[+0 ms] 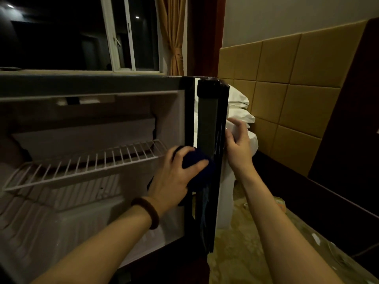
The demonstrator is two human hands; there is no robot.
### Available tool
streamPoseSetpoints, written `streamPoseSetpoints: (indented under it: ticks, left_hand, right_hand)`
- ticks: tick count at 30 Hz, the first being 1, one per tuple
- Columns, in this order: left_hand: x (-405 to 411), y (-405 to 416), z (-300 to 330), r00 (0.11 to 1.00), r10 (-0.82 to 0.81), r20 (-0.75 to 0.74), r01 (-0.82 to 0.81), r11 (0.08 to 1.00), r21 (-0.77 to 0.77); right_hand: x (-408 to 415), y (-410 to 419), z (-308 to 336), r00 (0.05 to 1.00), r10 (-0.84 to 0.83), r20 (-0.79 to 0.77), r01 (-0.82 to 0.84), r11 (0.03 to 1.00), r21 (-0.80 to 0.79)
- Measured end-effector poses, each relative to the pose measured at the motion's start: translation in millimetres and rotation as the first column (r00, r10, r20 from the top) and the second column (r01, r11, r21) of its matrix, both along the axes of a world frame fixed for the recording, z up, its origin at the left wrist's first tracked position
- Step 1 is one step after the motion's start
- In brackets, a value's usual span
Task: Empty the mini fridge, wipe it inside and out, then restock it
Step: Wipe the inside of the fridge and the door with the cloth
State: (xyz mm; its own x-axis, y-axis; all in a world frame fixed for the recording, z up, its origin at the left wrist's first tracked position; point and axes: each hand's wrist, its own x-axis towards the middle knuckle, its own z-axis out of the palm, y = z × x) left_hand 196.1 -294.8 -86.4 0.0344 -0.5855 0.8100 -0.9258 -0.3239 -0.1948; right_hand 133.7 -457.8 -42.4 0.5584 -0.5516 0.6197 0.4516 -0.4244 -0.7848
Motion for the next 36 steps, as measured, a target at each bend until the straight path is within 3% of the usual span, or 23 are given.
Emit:
streamPoseSetpoints:
  ticks: [7,13,17,23,27,32,34,36]
  left_hand:
    - [-0.5,-19.6,62.2,0.998,0.025,0.056,-0.013,0.980,-0.199]
    - [11.2,-7.5,-15.0,0.982,0.018,0.186,-0.019,1.000,0.003]
    - [11.2,6.9,-35.6,0.973,-0.021,0.230,-0.018,0.986,0.168]
    - [-7.8,-20.9,48.7,0.998,0.066,0.019,-0.060,0.971,-0.233]
    - [2.9,-20.7,15.4,0.996,0.008,0.093,0.009,0.983,-0.182]
    - [5.6,-0.3,-63.5,0.996,-0.027,0.089,0.021,0.998,0.060]
    - [-2.3,1.4,-62.7,0.999,-0.007,0.044,0.005,0.999,0.050]
    - [-11.6,-4.3,-47.5,1.000,-0.019,-0.007,0.018,0.999,-0.051]
  right_hand:
    - [0.4,-1.5,-2.4,0.998,0.054,0.023,-0.054,0.998,0.012]
    - [1.7,1.3,-11.6,0.999,-0.040,-0.035,0.037,0.996,-0.080]
    - [-7.5,6.3,-20.0,0.995,-0.026,-0.092,0.025,1.000,-0.009]
    - [-12.7,-3.9,-17.9,0.984,-0.005,-0.178,0.009,1.000,0.020]
    - [-9.3,0.7,-19.5,0.991,-0.003,-0.132,0.012,0.998,0.062]
    - [-10.2,4.0,-25.3,0.978,-0.084,-0.191,0.083,0.996,-0.015]
    - [-17.5,8.1,-41.8,0.944,-0.200,-0.264,0.172,0.977,-0.126]
    - [-29.1,16.4,-73.2,0.915,-0.271,-0.300,0.250,0.962,-0.109]
